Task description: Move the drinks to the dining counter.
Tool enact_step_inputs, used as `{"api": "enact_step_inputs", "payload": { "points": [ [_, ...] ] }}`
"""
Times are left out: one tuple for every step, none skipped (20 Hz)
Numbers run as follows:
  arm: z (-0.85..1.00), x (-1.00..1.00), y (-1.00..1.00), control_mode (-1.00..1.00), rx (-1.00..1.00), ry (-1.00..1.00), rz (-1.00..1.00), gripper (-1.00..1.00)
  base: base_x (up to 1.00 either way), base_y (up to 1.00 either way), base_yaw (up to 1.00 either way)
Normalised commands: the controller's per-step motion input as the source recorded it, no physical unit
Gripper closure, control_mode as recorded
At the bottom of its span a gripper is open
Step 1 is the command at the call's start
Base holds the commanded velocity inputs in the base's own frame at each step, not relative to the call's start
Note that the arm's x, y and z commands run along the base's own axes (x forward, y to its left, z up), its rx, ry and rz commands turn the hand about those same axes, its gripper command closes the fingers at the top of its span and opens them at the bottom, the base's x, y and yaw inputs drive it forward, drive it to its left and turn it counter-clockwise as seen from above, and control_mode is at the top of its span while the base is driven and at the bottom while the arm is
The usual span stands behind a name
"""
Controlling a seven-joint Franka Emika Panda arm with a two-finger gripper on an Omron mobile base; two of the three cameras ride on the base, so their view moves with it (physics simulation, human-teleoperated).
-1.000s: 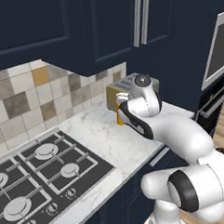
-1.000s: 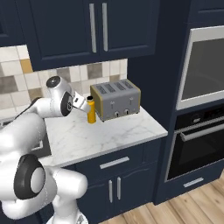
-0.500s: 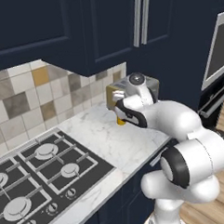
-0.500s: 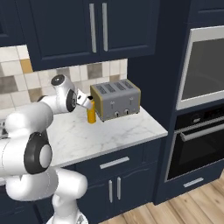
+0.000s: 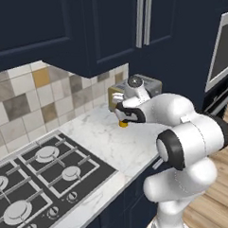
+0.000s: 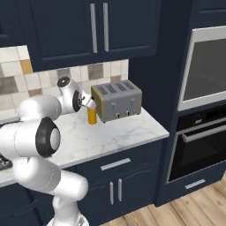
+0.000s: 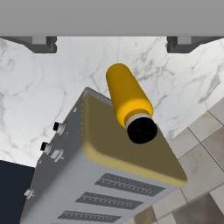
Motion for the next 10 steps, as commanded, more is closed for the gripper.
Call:
{"api": "enact_step_inputs", "payload": {
  "points": [
    [-0.18,0.36,0.00,-1.00,0.00,0.00,0.00,-1.00,0.00,0.00,0.00],
    [-0.17,0.35,0.00,-1.00,0.00,0.00,0.00,-1.00,0.00,0.00,0.00],
    [-0.17,0.36,0.00,-1.00,0.00,0.00,0.00,-1.00,0.00,0.00,0.00],
    [-0.17,0.36,0.00,-1.00,0.00,0.00,0.00,-1.00,0.00,0.00,0.00],
    [-0.16,0.39,0.01,-1.00,0.00,0.00,0.00,-1.00,0.00,0.00,0.00],
    [-0.16,0.40,0.02,-1.00,0.00,0.00,0.00,-1.00,0.00,0.00,0.00],
    [-0.16,0.40,0.02,-1.00,0.00,0.00,0.00,-1.00,0.00,0.00,0.00],
    [-0.15,0.39,0.03,-1.00,0.00,0.00,0.00,-1.00,0.00,0.00,0.00],
    [-0.14,0.38,0.04,-1.00,0.00,0.00,0.00,-1.00,0.00,0.00,0.00],
    [-0.14,0.36,0.03,-1.00,0.00,0.00,0.00,-1.00,0.00,0.00,0.00]
  ]
}}
